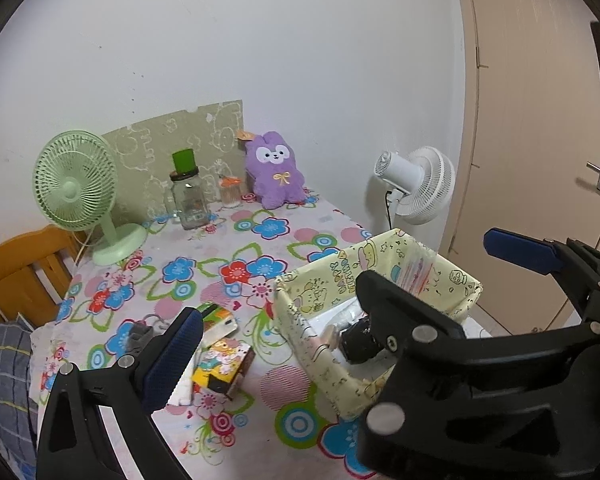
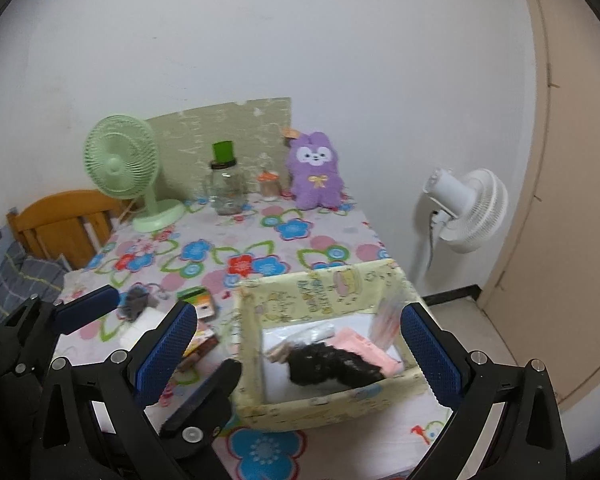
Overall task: Organize soft objects
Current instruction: 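Move both tools back over the table toward the grey hat and tissue packs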
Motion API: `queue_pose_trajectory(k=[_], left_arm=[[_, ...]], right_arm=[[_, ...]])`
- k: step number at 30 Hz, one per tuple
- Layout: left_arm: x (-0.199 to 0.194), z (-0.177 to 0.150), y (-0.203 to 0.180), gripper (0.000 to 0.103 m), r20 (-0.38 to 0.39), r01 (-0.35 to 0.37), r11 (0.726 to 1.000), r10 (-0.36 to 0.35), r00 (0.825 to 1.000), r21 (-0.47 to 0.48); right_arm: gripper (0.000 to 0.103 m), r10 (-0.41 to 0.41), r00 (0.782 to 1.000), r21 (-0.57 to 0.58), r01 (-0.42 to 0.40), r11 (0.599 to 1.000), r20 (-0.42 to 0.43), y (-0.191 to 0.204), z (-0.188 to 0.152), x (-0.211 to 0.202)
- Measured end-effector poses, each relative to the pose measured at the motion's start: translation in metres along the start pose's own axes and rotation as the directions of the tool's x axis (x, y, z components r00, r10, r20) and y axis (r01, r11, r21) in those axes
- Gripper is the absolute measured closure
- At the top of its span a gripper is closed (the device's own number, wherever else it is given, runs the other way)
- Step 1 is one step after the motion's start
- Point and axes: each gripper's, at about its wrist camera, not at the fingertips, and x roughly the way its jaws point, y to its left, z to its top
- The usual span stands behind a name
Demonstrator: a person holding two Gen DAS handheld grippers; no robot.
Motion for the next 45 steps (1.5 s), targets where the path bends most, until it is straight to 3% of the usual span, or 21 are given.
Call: queue_pose_trajectory(k=[16,21,26,45], left_arm=[[-0.014,-0.02,0.037,0.006,-0.014,-0.043,0.999,0.042,0.999,-0.024],[-0.008,-0.026,0.052,0.006,-0.038,-0.062,0.997,0.061,0.997,-0.044],[-0.004,-0.031,0.07,0.011,-0.045,-0.034,0.995,0.03,0.999,-0.091],[0.026,-0.048,0.124,0.015,-0.114,-0.152,0.976,0.135,0.984,-0.155]], right_arm=[[0.0,0.041,0.999,-0.058,-0.041,0.997,-0.001,0.049,-0.007,-0.002],[0.0,0.001,1.0,-0.039,-0.001,0.999,-0.01,0.065,-0.01,0.006],[0.0,0.043,0.999,-0.044,-0.044,0.998,-0.02,0.075,-0.011,0.018],[0.0,0.072,0.994,-0.079,-0.078,0.994,-0.085,0.12,-0.01,0.075]])
